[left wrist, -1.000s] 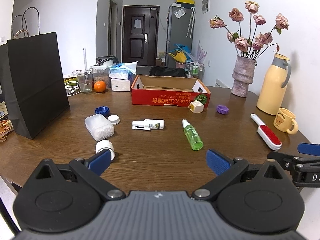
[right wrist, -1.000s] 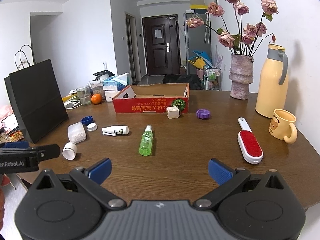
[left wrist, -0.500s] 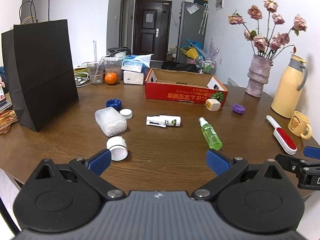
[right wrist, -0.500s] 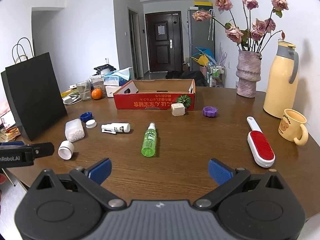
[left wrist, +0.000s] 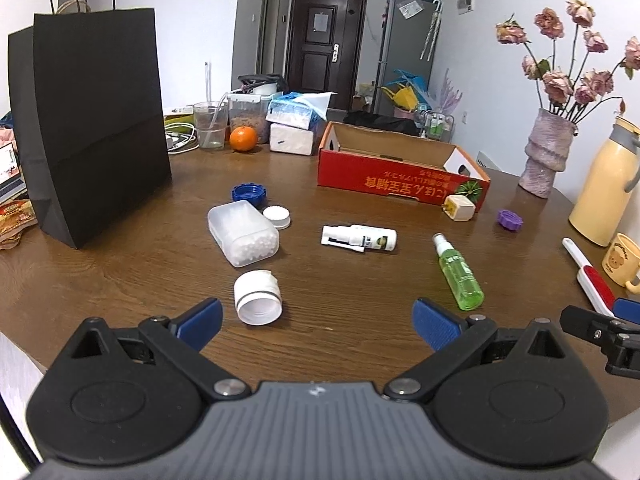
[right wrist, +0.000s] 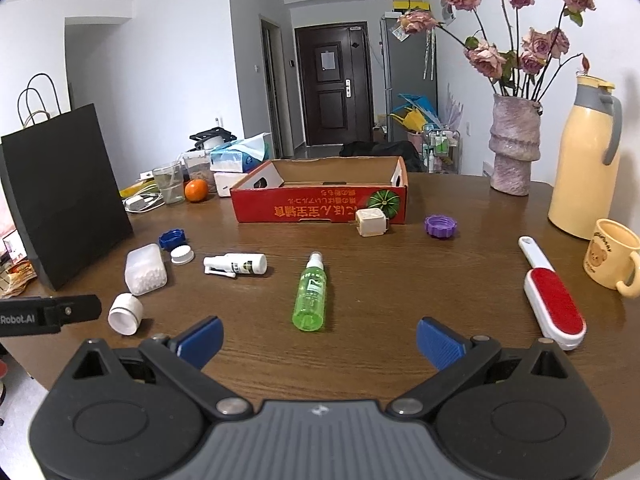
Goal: Organize rigid objects
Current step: 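Close the right tool on the green spray bottle while the left tool nears the swab box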
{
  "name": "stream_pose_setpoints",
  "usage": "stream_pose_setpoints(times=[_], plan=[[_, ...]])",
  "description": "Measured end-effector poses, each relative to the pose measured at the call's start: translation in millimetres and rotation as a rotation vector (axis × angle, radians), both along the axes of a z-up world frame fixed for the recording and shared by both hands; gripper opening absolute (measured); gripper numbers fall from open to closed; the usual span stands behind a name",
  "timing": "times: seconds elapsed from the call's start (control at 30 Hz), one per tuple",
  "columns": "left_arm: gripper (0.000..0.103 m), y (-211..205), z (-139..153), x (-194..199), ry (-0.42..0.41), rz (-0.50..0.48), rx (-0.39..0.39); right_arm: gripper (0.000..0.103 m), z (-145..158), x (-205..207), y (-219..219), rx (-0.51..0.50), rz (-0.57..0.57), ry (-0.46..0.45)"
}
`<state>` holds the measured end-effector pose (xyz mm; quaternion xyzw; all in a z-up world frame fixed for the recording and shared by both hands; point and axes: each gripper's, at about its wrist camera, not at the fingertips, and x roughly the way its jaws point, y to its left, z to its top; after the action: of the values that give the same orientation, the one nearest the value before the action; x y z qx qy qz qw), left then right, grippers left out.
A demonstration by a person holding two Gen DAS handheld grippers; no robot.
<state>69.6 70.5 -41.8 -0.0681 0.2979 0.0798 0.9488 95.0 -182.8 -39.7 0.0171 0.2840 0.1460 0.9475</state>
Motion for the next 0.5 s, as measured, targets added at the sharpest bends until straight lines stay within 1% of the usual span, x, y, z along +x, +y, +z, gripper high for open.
stream_pose_setpoints(times=[0.13,0.27,0.5], plan=[[0.103,6.3,-4.2,8.5,0.002,0.010,0.005,0.103,-4.6,8.6,8.6,-0.011,0.010,-0.002],[0.103,13.3,-9.3,18.7,0.009,0.029,0.004,0.103,-9.4,21.4,15.2,0.000,0.006,-0.003],[0.103,28.5,-21.5,36.7,0.037,0.062,-0.005,0.103,-20.8,40.2,24.6,-0.014,0.015,0.017]])
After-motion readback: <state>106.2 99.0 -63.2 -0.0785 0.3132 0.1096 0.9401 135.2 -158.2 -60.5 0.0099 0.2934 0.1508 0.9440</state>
